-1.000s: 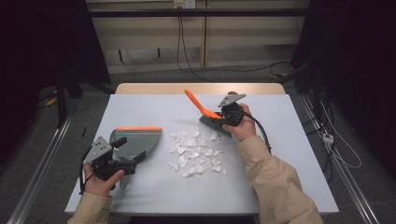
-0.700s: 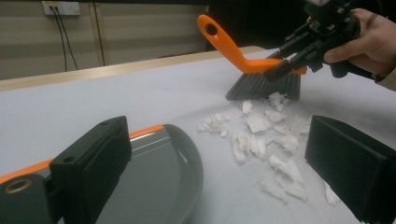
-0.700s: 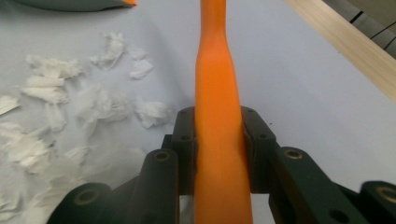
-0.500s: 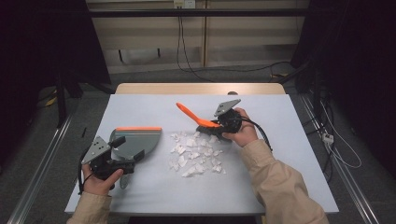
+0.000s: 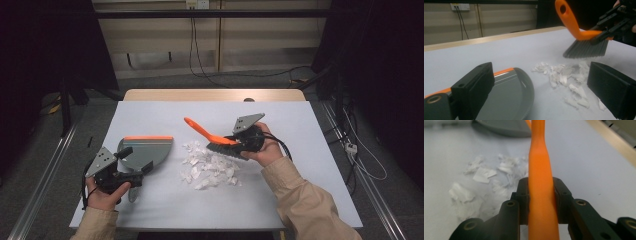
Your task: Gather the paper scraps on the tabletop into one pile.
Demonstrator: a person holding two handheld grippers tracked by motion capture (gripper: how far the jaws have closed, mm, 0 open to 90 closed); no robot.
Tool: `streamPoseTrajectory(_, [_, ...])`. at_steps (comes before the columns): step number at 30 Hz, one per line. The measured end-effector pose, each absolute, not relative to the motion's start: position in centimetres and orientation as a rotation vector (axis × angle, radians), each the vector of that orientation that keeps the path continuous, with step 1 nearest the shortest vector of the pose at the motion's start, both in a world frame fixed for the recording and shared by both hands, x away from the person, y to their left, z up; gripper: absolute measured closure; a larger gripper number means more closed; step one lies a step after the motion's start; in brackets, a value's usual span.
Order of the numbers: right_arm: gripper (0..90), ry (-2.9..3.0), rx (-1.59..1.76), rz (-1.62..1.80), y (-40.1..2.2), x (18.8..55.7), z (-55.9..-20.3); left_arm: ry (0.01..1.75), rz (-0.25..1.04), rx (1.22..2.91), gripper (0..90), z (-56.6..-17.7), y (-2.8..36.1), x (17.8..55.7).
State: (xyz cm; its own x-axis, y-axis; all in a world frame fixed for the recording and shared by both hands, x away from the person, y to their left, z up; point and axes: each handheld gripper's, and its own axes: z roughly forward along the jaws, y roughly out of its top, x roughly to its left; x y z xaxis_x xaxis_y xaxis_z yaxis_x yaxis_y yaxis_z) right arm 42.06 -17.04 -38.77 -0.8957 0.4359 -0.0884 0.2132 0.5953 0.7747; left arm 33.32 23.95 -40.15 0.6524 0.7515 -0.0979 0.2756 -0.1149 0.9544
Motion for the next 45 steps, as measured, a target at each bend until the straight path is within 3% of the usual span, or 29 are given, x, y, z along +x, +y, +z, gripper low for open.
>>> streamPoseTrajectory(10, [71.5, 2.463, 0.625, 1.201, -16.9, 45.1, -39.5, 0.849, 0.498, 1.693, 7.0, -40.3, 23.8, 33.3])
streamPoseTrajectory(28, [71.5, 2.553, 0.531, 1.293, -10.3, 50.5, -42.4, 0.882, 0.504, 1.706, 7.0, -40.4, 24.5, 33.3])
streamPoseTrajectory(34, [71.5, 2.647, 0.404, 1.231, -9.4, 49.7, -42.0, 0.894, 0.510, 1.710, 7.0, -40.5, 25.0, 33.1])
streamPoseTrajectory(45, [71.4, 2.726, 0.281, 1.199, -11.4, 46.8, -41.3, 0.904, 0.521, 1.702, 7.1, -40.5, 25.4, 32.6])
